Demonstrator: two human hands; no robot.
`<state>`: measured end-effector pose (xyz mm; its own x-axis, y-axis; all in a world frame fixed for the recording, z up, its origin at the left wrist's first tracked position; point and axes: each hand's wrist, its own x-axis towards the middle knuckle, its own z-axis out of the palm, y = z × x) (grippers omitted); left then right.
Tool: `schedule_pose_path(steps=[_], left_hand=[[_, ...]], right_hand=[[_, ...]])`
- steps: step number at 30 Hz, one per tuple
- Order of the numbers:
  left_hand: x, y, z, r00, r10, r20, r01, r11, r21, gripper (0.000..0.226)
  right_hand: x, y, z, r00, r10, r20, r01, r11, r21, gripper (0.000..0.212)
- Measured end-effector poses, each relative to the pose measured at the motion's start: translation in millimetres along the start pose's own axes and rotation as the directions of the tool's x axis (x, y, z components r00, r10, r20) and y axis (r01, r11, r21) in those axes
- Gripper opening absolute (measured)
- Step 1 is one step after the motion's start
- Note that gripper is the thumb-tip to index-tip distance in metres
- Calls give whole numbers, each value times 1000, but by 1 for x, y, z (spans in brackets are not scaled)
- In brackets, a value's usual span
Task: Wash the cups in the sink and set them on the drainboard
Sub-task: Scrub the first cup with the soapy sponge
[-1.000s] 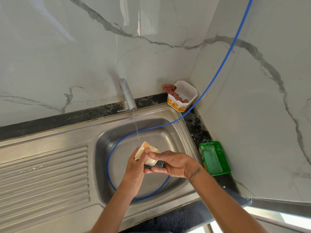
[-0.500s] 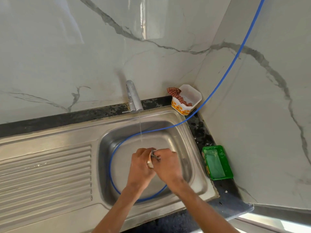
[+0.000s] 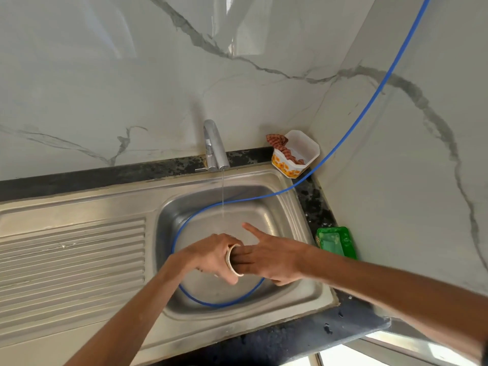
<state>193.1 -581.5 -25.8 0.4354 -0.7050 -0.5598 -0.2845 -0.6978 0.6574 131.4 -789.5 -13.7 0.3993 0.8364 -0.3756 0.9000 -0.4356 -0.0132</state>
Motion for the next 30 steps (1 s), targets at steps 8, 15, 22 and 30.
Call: schedule_pose_path(steps=[8,15,22,30], left_hand=[[-8,-10,-14,989,-119,-89,122,992,29,40],[-22,-31,64,686,121,-717,40,978,203,46],[-33,-35,76,702,319,-636,-103,930,352,83],[-30,-31,60,709,375,-597,-177,914,364,60]], right_hand=[[36,-39,-5,875,477,84,-358,520,775,44],[57,-67,-35,680,604,415,209,-703,680,34],[65,-75,-39,637,547,543,363,-835,414,33],[56,-87,-51,522,653,548,40,-661,749,57]])
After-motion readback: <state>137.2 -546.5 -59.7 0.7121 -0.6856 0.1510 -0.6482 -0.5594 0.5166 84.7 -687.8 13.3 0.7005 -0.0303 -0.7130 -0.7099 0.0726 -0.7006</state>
